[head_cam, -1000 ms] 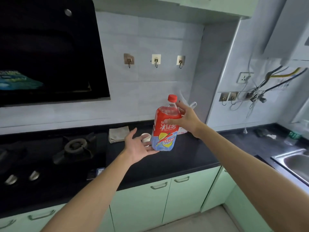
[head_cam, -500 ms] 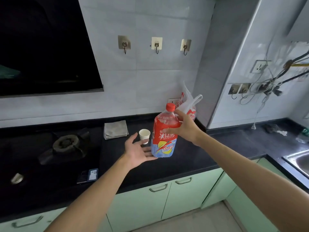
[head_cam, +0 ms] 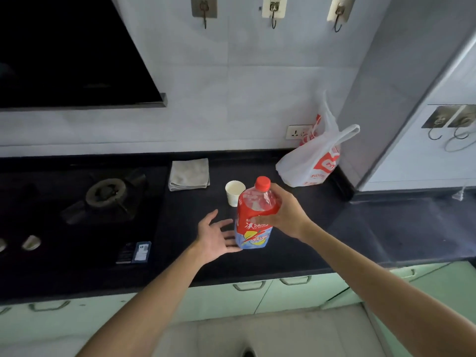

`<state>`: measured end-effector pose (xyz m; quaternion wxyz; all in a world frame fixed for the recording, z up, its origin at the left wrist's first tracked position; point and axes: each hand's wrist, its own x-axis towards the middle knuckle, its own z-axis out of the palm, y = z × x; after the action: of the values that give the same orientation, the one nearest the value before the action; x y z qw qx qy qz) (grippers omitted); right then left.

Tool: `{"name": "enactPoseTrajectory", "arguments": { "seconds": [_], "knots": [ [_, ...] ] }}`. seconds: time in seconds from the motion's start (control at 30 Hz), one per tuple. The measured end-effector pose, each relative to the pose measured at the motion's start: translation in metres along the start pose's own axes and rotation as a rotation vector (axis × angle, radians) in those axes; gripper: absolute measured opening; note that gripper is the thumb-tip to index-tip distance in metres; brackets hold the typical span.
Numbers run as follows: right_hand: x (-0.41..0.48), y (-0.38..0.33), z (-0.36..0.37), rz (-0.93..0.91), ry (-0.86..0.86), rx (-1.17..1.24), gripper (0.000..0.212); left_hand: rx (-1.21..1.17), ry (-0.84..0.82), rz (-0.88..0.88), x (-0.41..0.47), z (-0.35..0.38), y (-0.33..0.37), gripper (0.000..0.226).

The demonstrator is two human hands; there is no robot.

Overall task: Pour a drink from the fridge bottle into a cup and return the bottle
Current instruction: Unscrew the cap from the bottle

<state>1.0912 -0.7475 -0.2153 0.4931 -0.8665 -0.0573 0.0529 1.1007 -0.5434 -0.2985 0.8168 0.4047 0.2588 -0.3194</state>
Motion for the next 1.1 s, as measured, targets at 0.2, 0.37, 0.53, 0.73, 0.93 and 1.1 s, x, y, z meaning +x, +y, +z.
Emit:
{"name": "enactPoseTrajectory", "arguments": {
  "seconds": [0.2, 0.37, 0.53, 0.73, 0.93, 1.1],
  "knots": [
    [0.021, 0.032, 0.009, 0.014, -0.074, 0.011, 0.07, -0.074, 0.052, -0.007, 0.025, -0.012, -0.014, 0.071],
    [0.034, 0.045, 0.019, -0.01, -0.101, 0.023, 0.074, -0.109, 0.093, 0.024, 0.03, -0.023, -0.014, 0.069],
    [0.046, 0.047, 0.03, -0.006, -0.13, 0.032, 0.075, -0.111, 0.119, 0.035, 0.036, -0.032, -0.007, 0.067],
    [0.055, 0.05, 0.043, 0.003, -0.133, 0.042, 0.075, -0.111, 0.146, 0.036, 0.044, -0.044, -0.001, 0.066],
    [0.061, 0.054, 0.056, 0.002, -0.116, 0.019, 0.076, -0.056, 0.188, 0.032, 0.052, -0.043, 0.004, 0.062],
    [0.063, 0.058, 0.061, 0.022, -0.106, 0.025, 0.076, -0.027, 0.19, 0.033, 0.053, -0.047, 0.004, 0.057]
  ]
}}
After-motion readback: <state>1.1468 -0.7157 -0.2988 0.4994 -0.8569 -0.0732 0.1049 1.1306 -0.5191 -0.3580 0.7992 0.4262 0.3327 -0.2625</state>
